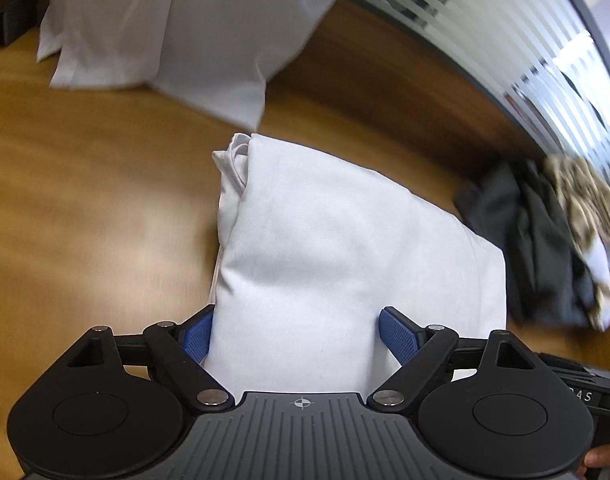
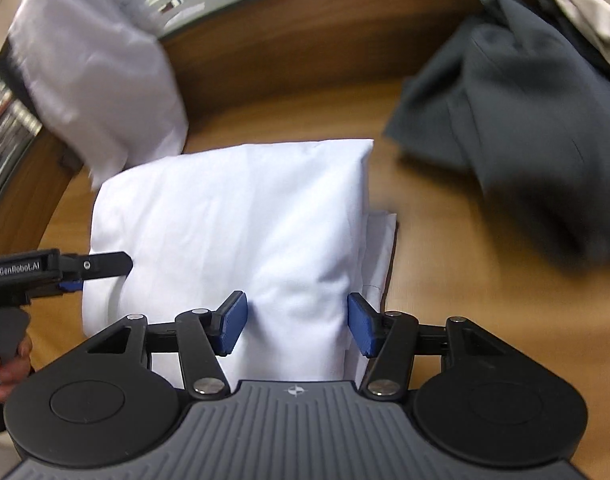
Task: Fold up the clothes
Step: 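Grasp the folded white bundle between both tools and lift it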
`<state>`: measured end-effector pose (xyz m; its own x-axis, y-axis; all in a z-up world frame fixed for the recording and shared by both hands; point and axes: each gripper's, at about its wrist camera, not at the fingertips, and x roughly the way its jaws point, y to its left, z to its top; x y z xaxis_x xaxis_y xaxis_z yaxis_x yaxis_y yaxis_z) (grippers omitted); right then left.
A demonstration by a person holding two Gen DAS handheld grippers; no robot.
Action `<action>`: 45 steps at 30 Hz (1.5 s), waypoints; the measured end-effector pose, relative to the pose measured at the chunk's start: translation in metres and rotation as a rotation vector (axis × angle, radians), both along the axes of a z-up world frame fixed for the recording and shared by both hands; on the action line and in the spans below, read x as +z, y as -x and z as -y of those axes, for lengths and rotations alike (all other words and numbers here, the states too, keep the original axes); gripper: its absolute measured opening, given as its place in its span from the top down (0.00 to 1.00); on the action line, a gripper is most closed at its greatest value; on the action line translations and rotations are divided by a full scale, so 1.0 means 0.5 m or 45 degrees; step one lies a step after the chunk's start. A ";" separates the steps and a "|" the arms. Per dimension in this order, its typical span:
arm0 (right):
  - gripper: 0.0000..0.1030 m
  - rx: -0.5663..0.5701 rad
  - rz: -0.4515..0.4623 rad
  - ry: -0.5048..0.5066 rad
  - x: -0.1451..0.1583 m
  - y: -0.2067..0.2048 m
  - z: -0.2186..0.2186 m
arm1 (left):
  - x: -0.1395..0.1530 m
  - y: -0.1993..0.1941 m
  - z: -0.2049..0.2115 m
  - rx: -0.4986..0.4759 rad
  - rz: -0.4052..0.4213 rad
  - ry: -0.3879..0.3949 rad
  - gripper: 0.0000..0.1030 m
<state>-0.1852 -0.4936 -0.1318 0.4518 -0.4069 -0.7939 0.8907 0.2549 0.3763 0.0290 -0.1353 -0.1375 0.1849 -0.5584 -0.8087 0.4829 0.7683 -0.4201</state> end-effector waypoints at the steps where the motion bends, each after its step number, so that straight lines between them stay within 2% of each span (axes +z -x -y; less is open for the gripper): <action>1: 0.41 -0.001 -0.004 -0.006 0.001 0.003 -0.028 | 0.004 0.024 -0.009 -0.021 -0.009 0.000 0.15; 7: 0.40 -0.036 -0.045 -0.058 0.007 0.004 -0.192 | 0.010 0.141 -0.062 -0.172 -0.065 -0.015 0.15; 13: 0.39 -0.062 -0.113 -0.099 0.014 0.004 -0.352 | 0.009 0.216 -0.112 -0.418 -0.078 -0.055 0.15; 19: 0.37 -0.140 -0.129 -0.153 0.016 0.000 -0.495 | 0.011 0.264 -0.153 -0.649 -0.093 -0.107 0.14; 22: 0.34 -0.165 -0.106 -0.177 0.013 -0.005 -0.536 | 0.014 0.259 -0.174 -0.656 -0.092 -0.112 0.10; 23: 0.33 -0.180 -0.105 -0.171 0.016 -0.002 -0.540 | 0.015 0.254 -0.179 -0.641 -0.077 -0.114 0.09; 25: 0.19 -0.211 -0.102 -0.159 0.020 0.005 -0.548 | 0.015 0.240 -0.185 -0.619 -0.057 -0.095 0.09; 29: 0.09 -0.283 -0.072 -0.144 0.026 0.028 -0.546 | 0.005 0.214 -0.171 -0.627 -0.066 -0.046 0.05; 31: 0.03 -0.316 -0.003 -0.165 0.016 0.045 -0.528 | -0.005 0.204 -0.156 -0.648 -0.093 -0.035 0.05; 37: 0.03 -0.356 0.173 -0.273 -0.032 0.081 -0.487 | -0.030 0.195 -0.118 -0.708 -0.150 -0.012 0.03; 43: 0.03 -0.361 0.231 -0.353 -0.073 0.078 -0.481 | -0.046 0.196 -0.089 -0.777 -0.198 -0.007 0.00; 45: 0.01 -0.345 0.221 -0.339 -0.080 0.059 -0.484 | -0.047 0.195 -0.087 -0.787 -0.196 0.000 0.00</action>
<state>-0.2149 -0.2514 -0.1719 0.4927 -0.3205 -0.8090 0.8299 -0.1066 0.5476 -0.0687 -0.0918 -0.1612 -0.2898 -0.5247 -0.8004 0.7713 0.3672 -0.5199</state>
